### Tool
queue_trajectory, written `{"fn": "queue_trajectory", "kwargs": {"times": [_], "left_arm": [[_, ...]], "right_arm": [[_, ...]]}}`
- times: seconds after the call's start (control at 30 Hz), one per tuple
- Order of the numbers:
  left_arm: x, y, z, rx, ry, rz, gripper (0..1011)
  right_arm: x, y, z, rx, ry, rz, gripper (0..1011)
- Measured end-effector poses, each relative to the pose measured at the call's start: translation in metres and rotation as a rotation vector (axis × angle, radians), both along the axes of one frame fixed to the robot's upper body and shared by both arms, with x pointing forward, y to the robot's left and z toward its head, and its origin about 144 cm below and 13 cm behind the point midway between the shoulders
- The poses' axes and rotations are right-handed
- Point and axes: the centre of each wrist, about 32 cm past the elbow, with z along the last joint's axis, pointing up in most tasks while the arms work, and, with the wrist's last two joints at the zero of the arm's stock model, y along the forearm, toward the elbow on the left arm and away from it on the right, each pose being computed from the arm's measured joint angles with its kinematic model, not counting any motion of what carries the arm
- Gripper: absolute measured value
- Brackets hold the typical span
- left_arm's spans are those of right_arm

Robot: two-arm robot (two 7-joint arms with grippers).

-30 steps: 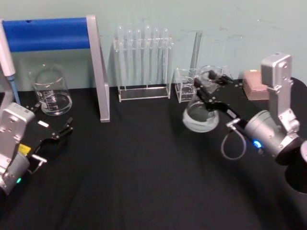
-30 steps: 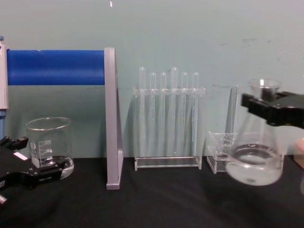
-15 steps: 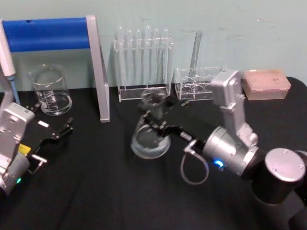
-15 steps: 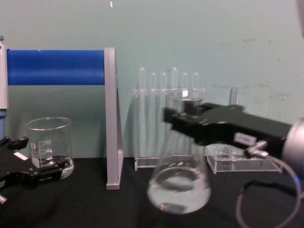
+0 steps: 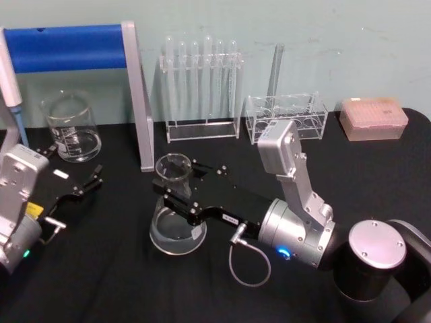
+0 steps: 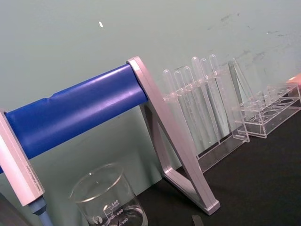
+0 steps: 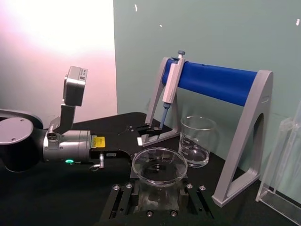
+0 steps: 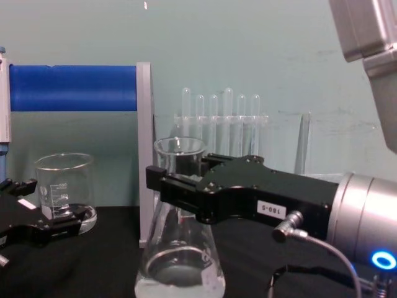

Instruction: Grasp the erlenmeyer flask with one hand, shake it three times, then place it back.

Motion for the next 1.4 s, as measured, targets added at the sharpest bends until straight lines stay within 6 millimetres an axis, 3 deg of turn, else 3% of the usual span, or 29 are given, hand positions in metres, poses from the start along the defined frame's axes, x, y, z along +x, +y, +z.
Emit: {"fn": "queue_trajectory", "kwargs": {"times": [0.8, 1.4], "left_arm": [[0.0, 0.0, 0.0, 0.0, 0.0, 0.0, 1001], [0.0, 0.0, 0.0, 0.0, 0.0, 0.0, 1001]], "right_arm": [[0.008, -0.009, 0.002, 0.008, -0.009, -0.066, 450], [0.014, -0.01, -0.026, -0.005, 0.034, -0.064, 450]]}}
